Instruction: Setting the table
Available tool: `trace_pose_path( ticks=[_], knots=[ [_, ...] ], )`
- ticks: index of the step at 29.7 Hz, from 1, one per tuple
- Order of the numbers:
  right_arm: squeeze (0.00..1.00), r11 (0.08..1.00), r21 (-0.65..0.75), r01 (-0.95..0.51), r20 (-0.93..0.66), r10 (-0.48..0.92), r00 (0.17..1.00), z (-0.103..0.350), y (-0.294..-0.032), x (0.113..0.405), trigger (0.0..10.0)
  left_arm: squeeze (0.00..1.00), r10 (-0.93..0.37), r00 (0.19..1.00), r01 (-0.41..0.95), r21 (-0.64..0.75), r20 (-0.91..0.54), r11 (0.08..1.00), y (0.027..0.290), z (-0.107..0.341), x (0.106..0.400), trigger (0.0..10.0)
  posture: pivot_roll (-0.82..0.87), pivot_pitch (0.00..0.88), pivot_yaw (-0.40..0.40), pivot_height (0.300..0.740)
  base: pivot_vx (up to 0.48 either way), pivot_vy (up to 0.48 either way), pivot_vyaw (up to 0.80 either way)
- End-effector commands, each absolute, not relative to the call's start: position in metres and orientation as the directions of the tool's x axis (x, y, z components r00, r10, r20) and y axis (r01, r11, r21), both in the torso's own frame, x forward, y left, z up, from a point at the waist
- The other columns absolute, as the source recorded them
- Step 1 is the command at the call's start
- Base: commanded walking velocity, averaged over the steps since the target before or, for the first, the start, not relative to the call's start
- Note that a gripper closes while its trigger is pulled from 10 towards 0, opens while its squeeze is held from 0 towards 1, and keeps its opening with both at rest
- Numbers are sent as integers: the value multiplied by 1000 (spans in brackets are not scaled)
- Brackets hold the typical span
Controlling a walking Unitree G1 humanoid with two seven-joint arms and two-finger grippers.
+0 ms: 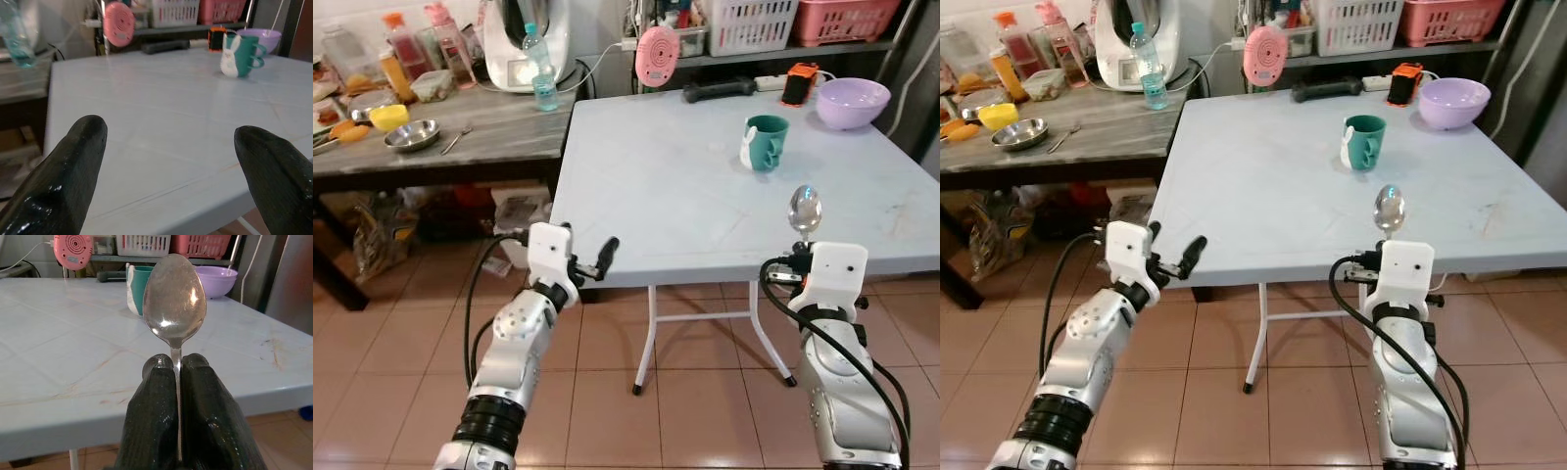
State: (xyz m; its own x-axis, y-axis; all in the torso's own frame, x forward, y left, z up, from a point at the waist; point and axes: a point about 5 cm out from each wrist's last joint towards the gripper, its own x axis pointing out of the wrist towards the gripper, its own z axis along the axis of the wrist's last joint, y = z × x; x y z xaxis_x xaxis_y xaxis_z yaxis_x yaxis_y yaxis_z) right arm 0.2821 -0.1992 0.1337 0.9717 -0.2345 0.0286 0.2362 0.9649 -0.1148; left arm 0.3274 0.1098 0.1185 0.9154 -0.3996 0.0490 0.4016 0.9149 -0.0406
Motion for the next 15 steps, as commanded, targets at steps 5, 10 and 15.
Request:
trace_pose_path(
  ticks=[5,10,15],
  knots=[
    [0,975,-96,199,57,-195,979,140,-185,286,10000,0,-369,929,370,-21,40,929,122,116,327,10000,-132,0,94,740,0,437,0],
    [0,975,-97,198,55,-193,980,138,-184,285,10000,0,-374,926,375,-17,44,927,118,117,327,10000,-129,0,97,740,0,464,0],
    [0,975,-100,201,57,-196,979,139,-185,284,10000,0,-379,925,380,-16,42,925,116,116,326,10000,-128,0,98,740,0,480,0]
  ],
)
